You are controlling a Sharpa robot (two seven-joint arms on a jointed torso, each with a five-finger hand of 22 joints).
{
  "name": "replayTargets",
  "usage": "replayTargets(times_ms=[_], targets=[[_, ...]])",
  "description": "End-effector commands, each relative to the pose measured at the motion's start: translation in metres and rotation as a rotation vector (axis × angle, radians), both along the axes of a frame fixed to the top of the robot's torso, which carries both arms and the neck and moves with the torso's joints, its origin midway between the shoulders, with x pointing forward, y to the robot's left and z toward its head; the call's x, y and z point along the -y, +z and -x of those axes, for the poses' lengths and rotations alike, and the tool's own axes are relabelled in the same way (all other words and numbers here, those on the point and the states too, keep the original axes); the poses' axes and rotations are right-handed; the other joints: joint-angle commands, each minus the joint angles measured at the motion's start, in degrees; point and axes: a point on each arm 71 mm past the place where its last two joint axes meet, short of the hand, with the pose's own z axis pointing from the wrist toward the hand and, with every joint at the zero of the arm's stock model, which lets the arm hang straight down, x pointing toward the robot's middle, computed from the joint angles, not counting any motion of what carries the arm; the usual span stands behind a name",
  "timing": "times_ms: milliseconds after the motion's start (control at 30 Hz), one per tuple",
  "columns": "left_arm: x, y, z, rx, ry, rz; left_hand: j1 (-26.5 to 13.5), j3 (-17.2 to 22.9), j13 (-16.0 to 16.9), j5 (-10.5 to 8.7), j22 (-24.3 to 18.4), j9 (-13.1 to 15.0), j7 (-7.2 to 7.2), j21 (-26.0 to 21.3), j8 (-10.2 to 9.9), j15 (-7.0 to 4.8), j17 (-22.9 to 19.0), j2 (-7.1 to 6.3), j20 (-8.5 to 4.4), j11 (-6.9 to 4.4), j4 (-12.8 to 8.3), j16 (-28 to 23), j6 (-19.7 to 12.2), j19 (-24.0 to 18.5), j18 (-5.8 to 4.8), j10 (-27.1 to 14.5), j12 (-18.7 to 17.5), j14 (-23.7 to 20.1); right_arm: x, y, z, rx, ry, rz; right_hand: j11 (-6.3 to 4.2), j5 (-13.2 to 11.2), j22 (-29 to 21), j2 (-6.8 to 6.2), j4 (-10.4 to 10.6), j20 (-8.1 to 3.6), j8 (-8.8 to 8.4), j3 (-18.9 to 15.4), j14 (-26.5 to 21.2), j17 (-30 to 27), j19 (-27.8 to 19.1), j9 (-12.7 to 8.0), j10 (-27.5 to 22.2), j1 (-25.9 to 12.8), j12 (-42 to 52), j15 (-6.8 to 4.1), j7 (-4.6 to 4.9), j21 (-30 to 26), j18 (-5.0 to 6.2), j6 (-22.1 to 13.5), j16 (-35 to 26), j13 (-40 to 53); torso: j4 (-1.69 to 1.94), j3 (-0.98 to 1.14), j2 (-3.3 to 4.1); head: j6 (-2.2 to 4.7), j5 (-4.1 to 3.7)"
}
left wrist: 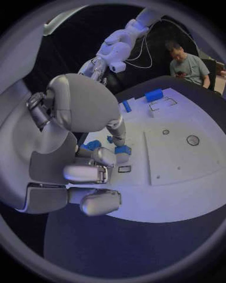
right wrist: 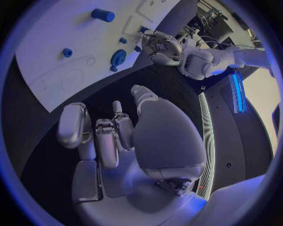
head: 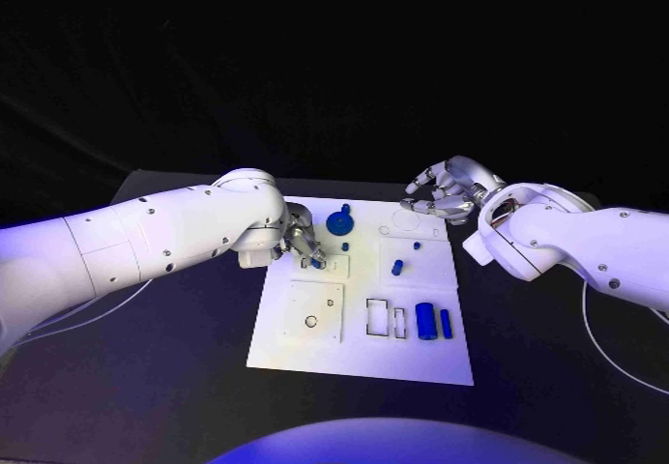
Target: Assemble the parts on the task board
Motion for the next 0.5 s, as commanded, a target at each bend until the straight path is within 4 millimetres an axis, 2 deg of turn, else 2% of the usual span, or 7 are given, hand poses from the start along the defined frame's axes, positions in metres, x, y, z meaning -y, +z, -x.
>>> replayTargets(times_ms=[33, 300, 500], targets=[[0.0023, 0.0002, -0.0005, 0.039, -0.015, 0.013, -0.04, 14.27, 0.06, 0.14, 1.57, 0.05, 0.06, 0.18, 0.32, -0.34, 15.09, 0.41, 0.00, -0.13, -14.70, 0.21, 0.33, 0.48, -0.95, 0.44, 0.09, 6.06, -0.0012, -0.0004, 0.0005, 0.001, 0.013, 0.006, -0.40, 0.17, -0.07, -0.14, 0.03, -0.34, 0.40, 0.40, 5.48, 13.50, -0.07, -0.09, -0.06, -0.54, -0.13, -0.34, -0.17, -0.19, 1.11, -0.04, -0.29, 1.12, -0.04, 0.06, 0.05, 0.04, 0.01], [0.0036, 0.0012, 0.0006, 0.061, -0.012, 0.032, -0.10, 14.28, 0.25, 0.04, 1.73, 0.05, 0.02, 0.32, 0.31, -0.38, 15.09, 0.37, -0.02, -0.17, -14.75, 0.21, 0.46, 0.64, -1.00, 0.65, 0.17, 6.06, -0.0008, -0.0005, 0.0007, 0.001, 0.012, 0.006, -0.40, 0.24, -0.04, -0.12, 0.04, -0.35, 0.45, 0.50, 5.48, 13.49, -0.05, -0.11, -0.08, -0.67, -0.14, -0.34, -0.18, -0.18, 1.10, -0.05, -0.30, 1.09, -0.03, 0.06, 0.05, -0.12, 0.00], [0.0068, 0.0028, 0.0039, 0.091, -0.015, 0.057, -0.42, 15.15, 1.27, 1.22, 2.38, 0.04, -0.34, 0.90, 0.16, -0.75, 15.09, -0.21, -0.37, -0.54, -15.44, 0.21, 1.60, 1.34, -1.16, 1.84, 0.44, 6.06, -0.0005, -0.0007, 0.0006, -0.002, 0.011, 0.007, -0.40, 0.25, -0.05, -0.12, 0.04, -0.35, 0.46, 0.51, 5.47, 13.45, -0.06, -0.11, -0.35, -0.70, -0.44, -0.34, -0.18, -0.20, 1.11, -0.05, -0.31, 0.71, -0.01, 0.05, 0.06, -0.20, -0.09]])
